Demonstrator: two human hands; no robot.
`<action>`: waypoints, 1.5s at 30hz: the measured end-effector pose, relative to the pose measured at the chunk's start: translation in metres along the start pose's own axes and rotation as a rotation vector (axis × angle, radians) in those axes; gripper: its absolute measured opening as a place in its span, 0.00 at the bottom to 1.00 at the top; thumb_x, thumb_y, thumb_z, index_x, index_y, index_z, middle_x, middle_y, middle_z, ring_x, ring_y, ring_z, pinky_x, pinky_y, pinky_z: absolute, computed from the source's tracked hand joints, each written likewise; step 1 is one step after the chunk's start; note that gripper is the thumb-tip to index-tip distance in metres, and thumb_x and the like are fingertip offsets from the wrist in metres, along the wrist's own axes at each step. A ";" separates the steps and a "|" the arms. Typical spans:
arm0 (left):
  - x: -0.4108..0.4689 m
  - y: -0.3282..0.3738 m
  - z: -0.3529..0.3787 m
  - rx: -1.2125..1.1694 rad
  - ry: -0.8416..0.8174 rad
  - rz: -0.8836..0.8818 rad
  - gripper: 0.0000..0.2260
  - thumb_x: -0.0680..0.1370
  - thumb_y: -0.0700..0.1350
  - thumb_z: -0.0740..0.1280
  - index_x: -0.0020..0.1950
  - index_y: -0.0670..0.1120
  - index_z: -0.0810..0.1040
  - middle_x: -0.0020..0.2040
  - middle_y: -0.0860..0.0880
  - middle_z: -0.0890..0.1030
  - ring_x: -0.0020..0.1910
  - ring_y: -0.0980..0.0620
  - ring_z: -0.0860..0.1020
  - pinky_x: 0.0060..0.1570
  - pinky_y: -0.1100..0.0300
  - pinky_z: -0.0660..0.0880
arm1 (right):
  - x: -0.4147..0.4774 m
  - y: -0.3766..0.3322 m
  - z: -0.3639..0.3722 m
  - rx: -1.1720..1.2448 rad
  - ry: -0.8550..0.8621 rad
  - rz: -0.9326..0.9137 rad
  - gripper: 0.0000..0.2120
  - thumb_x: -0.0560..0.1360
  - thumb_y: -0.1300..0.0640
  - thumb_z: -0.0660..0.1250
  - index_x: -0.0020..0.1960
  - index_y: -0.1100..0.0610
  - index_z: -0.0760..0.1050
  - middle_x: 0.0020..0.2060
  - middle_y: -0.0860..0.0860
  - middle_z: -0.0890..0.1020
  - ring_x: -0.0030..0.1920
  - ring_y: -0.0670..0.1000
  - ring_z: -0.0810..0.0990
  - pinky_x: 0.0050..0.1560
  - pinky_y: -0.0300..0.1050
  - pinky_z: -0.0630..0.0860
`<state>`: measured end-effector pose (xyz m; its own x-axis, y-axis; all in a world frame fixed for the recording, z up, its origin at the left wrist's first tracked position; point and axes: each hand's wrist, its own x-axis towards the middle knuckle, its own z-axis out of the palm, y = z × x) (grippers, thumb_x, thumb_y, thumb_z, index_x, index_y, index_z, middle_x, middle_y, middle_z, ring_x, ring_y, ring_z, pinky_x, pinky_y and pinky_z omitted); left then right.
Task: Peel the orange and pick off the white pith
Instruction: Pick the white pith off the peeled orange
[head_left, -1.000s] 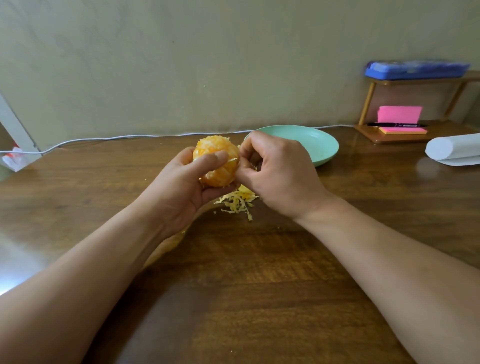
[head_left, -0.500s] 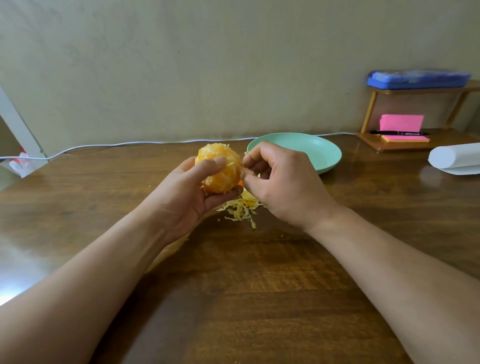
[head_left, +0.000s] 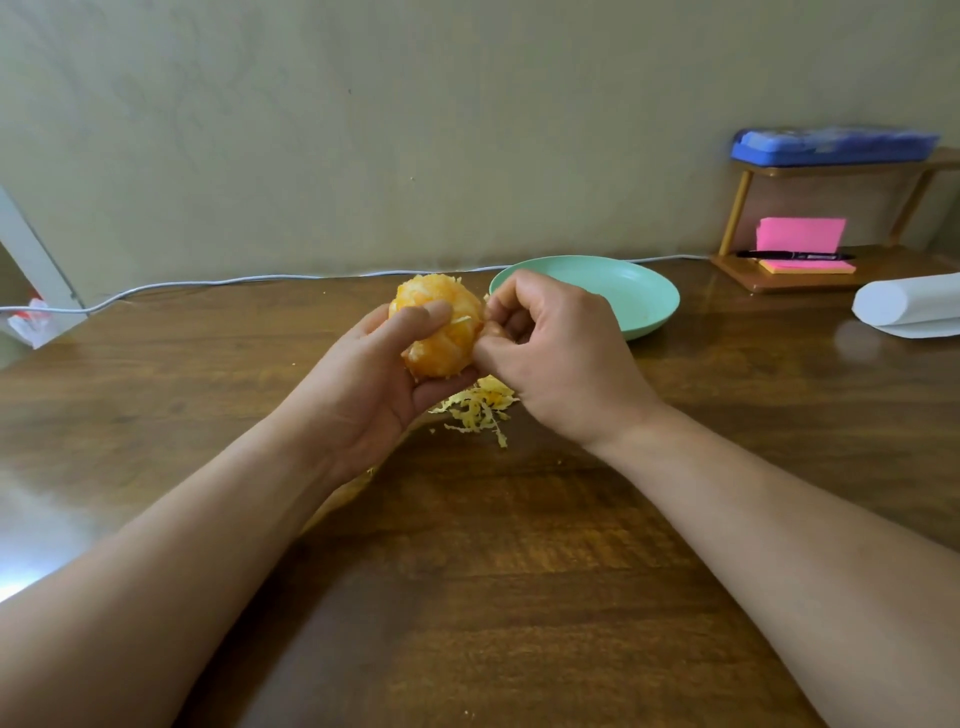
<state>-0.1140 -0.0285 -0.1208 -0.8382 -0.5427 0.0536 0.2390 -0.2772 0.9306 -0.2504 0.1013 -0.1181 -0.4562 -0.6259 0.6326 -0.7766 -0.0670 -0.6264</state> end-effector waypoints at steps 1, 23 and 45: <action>0.000 0.000 0.000 -0.025 -0.020 -0.023 0.29 0.78 0.47 0.71 0.76 0.37 0.72 0.70 0.34 0.80 0.69 0.37 0.81 0.60 0.49 0.83 | -0.001 -0.001 0.000 0.020 -0.001 -0.004 0.06 0.73 0.59 0.75 0.42 0.53 0.78 0.32 0.46 0.80 0.34 0.48 0.78 0.38 0.50 0.79; -0.004 0.008 -0.003 -0.163 -0.001 -0.092 0.29 0.78 0.50 0.71 0.76 0.40 0.73 0.66 0.37 0.83 0.57 0.42 0.87 0.54 0.53 0.86 | -0.003 0.004 -0.002 -0.013 -0.083 -0.036 0.05 0.83 0.49 0.71 0.52 0.50 0.82 0.40 0.42 0.83 0.41 0.47 0.83 0.43 0.52 0.83; -0.005 0.006 0.001 -0.124 0.001 -0.136 0.26 0.80 0.50 0.71 0.75 0.40 0.73 0.65 0.35 0.83 0.56 0.38 0.87 0.54 0.51 0.86 | -0.001 0.018 -0.001 -0.109 -0.088 0.025 0.08 0.79 0.52 0.71 0.41 0.51 0.79 0.31 0.48 0.81 0.32 0.50 0.79 0.35 0.57 0.78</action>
<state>-0.1087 -0.0259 -0.1152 -0.8665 -0.4943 -0.0699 0.1821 -0.4433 0.8777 -0.2645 0.1015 -0.1292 -0.4395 -0.6925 0.5721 -0.8103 0.0309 -0.5852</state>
